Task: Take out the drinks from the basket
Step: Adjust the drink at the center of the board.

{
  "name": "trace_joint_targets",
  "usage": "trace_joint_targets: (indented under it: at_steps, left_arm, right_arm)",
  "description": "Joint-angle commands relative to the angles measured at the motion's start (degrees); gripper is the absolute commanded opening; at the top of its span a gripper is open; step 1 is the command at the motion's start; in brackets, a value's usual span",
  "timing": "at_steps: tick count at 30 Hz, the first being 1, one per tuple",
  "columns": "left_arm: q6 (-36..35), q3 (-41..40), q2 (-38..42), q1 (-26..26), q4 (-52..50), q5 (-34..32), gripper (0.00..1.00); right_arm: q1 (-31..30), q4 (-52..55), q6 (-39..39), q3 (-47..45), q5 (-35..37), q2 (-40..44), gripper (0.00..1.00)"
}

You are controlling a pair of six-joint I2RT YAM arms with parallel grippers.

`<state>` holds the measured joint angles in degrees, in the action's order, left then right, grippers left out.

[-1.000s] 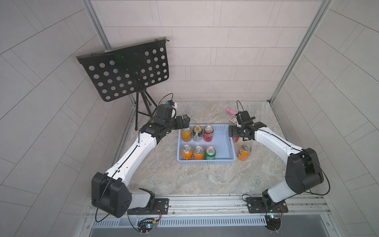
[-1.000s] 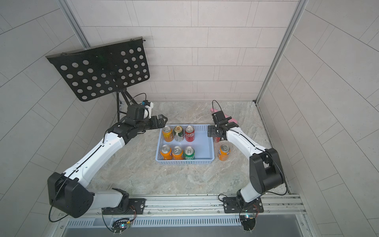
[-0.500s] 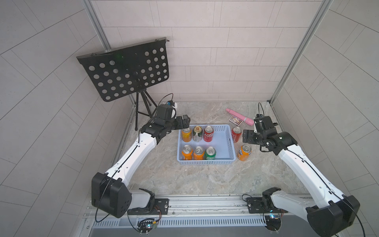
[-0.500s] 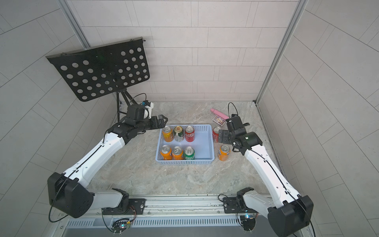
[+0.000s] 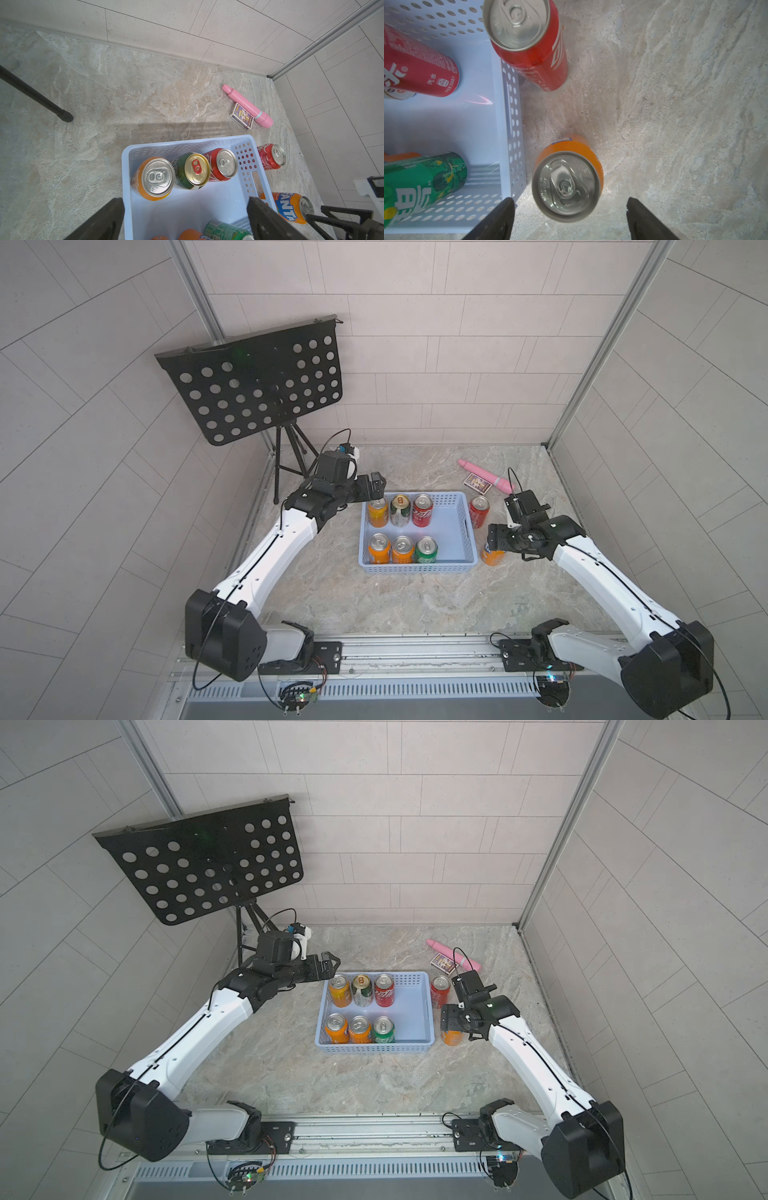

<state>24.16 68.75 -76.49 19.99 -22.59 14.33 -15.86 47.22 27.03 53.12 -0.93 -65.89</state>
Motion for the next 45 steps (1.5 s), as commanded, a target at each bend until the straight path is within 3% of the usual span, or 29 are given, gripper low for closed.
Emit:
trace_joint_targets:
  at_steps: [1, 6, 13, 18, 34, 45]
  left_arm:
    - [-0.16, -0.12, 1.43, -0.30, 0.26, -0.50, 1.00]
    - [-0.08, -0.06, 1.20, -0.29, 0.28, -0.34, 1.00]
    - [-0.17, 0.00, 1.22, -0.30, 0.26, -0.39, 1.00]
    - [-0.16, 0.07, 1.18, -0.27, 0.29, -0.28, 1.00]
    - [-0.34, 0.09, 1.07, -0.30, 0.11, -0.48, 1.00]
    - [-0.34, 0.16, 0.91, -0.30, -0.01, -0.85, 1.00]
  right_arm:
    - [-0.20, -1.55, -0.48, -0.13, 0.34, -2.70, 0.86]
    - [-0.15, -2.74, -0.92, 0.13, 1.43, -5.84, 0.80]
    - [-0.23, -3.10, -0.67, 0.46, 1.06, -6.72, 0.54]
    - [-0.15, -4.07, -0.39, 1.32, 0.80, -6.42, 0.47]
    - [-1.06, -9.33, 1.46, 6.62, -2.94, -14.20, 0.48]
    - [-2.10, -9.32, 0.68, 7.25, -0.72, -15.36, 0.80]
